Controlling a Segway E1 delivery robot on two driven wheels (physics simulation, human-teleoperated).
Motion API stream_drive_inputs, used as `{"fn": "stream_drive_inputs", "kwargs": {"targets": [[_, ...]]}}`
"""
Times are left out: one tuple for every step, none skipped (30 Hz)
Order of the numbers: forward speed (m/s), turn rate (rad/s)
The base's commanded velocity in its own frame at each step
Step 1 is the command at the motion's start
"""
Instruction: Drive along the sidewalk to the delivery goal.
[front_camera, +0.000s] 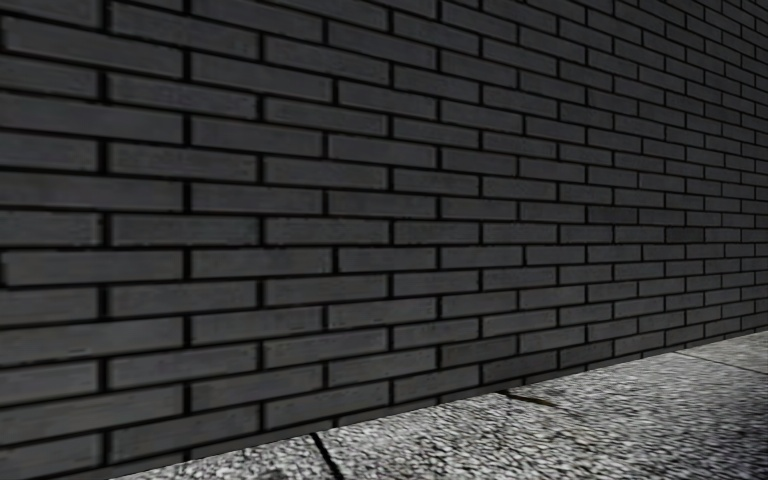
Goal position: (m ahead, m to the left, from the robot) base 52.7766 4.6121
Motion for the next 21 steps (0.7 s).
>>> {"fn": "stream_drive_inputs", "kwargs": {"targets": [[0.0, 0.0], [0.0, 0.0], [0.0, 0.0], [0.0, 0.0], [0.0, 0.0], [0.0, 0.0], [0.0, 0.0], [0.0, 0.0], [0.0, 0.0], [0.0, 0.0], [0.0, 0.0], [0.0, 0.0], [0.0, 0.0], [0.0, 0.0], [0.0, 0.0], [0.0, 0.0], [0.0, 0.0], [0.0, 0.0], [0.0, 0.0], [0.0, 0.0], [0.0, 0.0]]}}
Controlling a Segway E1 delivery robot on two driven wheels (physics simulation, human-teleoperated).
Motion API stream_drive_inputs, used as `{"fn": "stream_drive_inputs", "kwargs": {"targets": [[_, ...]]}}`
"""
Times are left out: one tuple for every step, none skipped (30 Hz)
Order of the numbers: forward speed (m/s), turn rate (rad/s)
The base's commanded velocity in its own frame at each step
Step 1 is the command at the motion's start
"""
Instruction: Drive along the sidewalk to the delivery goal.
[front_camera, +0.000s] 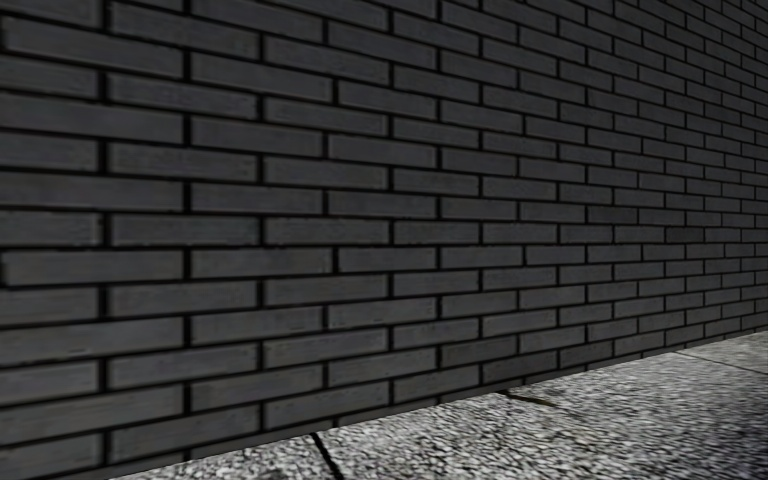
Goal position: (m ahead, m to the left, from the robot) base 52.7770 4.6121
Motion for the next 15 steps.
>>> {"fn": "stream_drive_inputs", "kwargs": {"targets": [[0.0, 0.0], [0.0, 0.0], [0.0, 0.0], [0.0, 0.0], [0.0, 0.0], [0.0, 0.0], [0.0, 0.0], [0.0, 0.0], [0.0, 0.0], [0.0, -0.07], [0.0, -0.31], [0.0, -0.52], [0.0, -0.66], [0.0, -0.66], [0.0, -0.75]]}}
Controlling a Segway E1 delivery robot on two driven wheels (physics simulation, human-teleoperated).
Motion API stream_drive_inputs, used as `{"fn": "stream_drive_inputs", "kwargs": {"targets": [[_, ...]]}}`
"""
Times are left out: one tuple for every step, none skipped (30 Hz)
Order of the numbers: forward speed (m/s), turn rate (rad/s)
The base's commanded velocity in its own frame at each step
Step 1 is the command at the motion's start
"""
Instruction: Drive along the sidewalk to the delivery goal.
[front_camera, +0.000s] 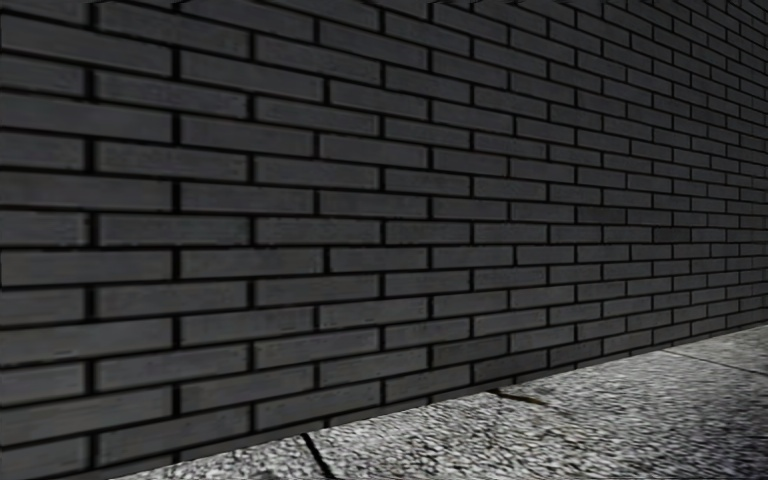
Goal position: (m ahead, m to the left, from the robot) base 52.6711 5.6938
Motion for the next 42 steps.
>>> {"fn": "stream_drive_inputs", "kwargs": {"targets": [[0.0, -0.78], [0.0, -0.81], [0.0, -0.81], [0.0, -0.81], [0.0, -0.81], [0.0, -0.81], [0.0, -0.82], [0.0, -0.82], [0.0, -0.82], [0.0, -0.82], [0.0, -0.82], [0.0, -0.82], [0.0, -0.82], [0.0, -0.82], [0.0, -0.82], [0.0, -0.82], [0.0, -0.82], [0.0, -0.82], [0.0, -0.82], [0.0, -0.82], [0.0, -0.82], [0.0, -0.82], [0.0, -0.82], [0.0, -0.82], [0.0, -0.82], [0.0, -0.82], [0.0, -0.82], [0.0, -0.82], [0.0, -0.82], [0.0, -0.82], [0.0, -0.8], [0.0, -0.8], [0.0, -0.02], [0.0, 0.0], [0.0, 0.0], [0.0, 0.0], [0.0, 0.0], [0.0, 0.0], [0.0, 0.0], [0.0, 0.0], [0.0, 0.0], [0.0, 0.0]]}}
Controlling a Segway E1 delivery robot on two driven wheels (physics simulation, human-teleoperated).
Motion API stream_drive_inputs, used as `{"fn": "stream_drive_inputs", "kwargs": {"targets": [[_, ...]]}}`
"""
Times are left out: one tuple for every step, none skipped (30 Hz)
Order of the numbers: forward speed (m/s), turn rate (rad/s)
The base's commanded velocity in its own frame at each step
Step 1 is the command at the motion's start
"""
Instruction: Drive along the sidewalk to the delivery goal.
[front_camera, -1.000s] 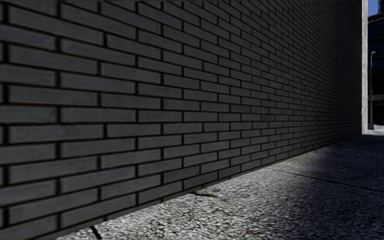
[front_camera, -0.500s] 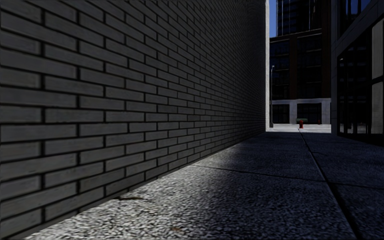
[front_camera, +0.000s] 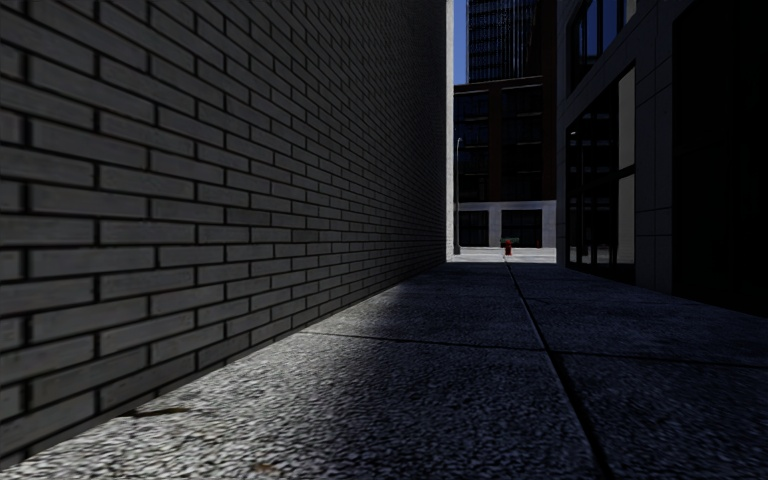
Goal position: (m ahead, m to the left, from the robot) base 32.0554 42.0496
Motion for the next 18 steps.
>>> {"fn": "stream_drive_inputs", "kwargs": {"targets": [[0.0, 0.0], [0.24, 0.0], [0.66, 0.0], [1.04, 0.0], [1.37, 0.0], [1.37, 0.0], [1.57, 0.0], [1.71, 0.0], [1.82, 0.0], [1.82, 0.0], [1.88, 0.0], [1.9, 0.0], [1.91, 0.0], [1.91, 0.0], [1.91, 0.0], [1.91, 0.0], [1.91, 0.0], [1.91, 0.0]]}}
